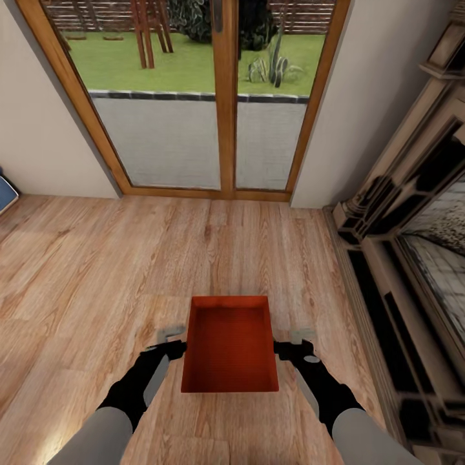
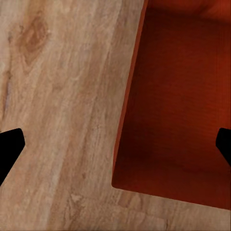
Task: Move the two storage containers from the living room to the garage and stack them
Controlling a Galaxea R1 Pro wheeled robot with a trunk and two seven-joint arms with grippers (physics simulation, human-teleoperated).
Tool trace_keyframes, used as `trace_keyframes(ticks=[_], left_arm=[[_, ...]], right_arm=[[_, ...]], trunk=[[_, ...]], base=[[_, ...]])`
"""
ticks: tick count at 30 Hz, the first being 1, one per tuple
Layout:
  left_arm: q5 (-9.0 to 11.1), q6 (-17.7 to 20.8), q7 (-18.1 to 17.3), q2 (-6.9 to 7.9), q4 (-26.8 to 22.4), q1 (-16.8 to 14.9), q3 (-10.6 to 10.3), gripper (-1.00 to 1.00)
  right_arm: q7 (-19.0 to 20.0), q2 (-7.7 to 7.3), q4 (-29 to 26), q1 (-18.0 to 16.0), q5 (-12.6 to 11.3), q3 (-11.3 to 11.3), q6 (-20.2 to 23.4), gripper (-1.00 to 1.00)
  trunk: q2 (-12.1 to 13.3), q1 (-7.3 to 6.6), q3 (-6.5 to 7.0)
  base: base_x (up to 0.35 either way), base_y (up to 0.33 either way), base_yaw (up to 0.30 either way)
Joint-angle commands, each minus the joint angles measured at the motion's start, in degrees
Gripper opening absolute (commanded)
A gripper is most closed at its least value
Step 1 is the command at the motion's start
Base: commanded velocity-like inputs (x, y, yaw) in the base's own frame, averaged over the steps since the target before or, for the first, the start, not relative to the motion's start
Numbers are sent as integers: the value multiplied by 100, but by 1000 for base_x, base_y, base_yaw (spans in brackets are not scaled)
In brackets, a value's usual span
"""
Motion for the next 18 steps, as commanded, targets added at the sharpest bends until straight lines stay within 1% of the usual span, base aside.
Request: trace_keyframes(ticks=[1, 2, 3, 6, 8, 12, 18], left_arm=[[19, -133, 49, -2, 156, -15, -17, 100], [19, -133, 49, -2, 156, -15, -17, 100], [-19, -294, 47, -6, 317, -23, -17, 100], [-90, -637, 40, -27, 541, -32, -17, 100], [-166, -889, 39, -56, 643, -36, -17, 100], [-270, -1013, 38, -75, 695, -38, -17, 100], [-361, -1044, 50, -85, 681, -40, -11, 100]], right_arm=[[-37, -3, 213, -2, -52, 32, 11, 100], [-37, -3, 213, -2, -52, 32, 11, 100], [-35, -2, 390, -3, -59, 30, -7, 100], [-30, -1, 576, -3, -62, 37, -80, 100], [-27, -1, 656, -3, -66, 49, -292, 100], [-29, 9, 762, -4, -69, 55, -553, 100], [-31, 65, 805, -4, -49, 64, -626, 100]], trunk=[[-2, 0, -3], [-2, 0, -3], [-2, 0, -3], [-2, 0, -3], [-2, 0, -3], [-2, 0, -3], [-2, 0, -3]], base=[[0, 0, 0], [0, 0, 0], [0, 0, 0], [0, 0, 0], [0, 0, 0], [0, 0, 0], [0, 0, 0]])
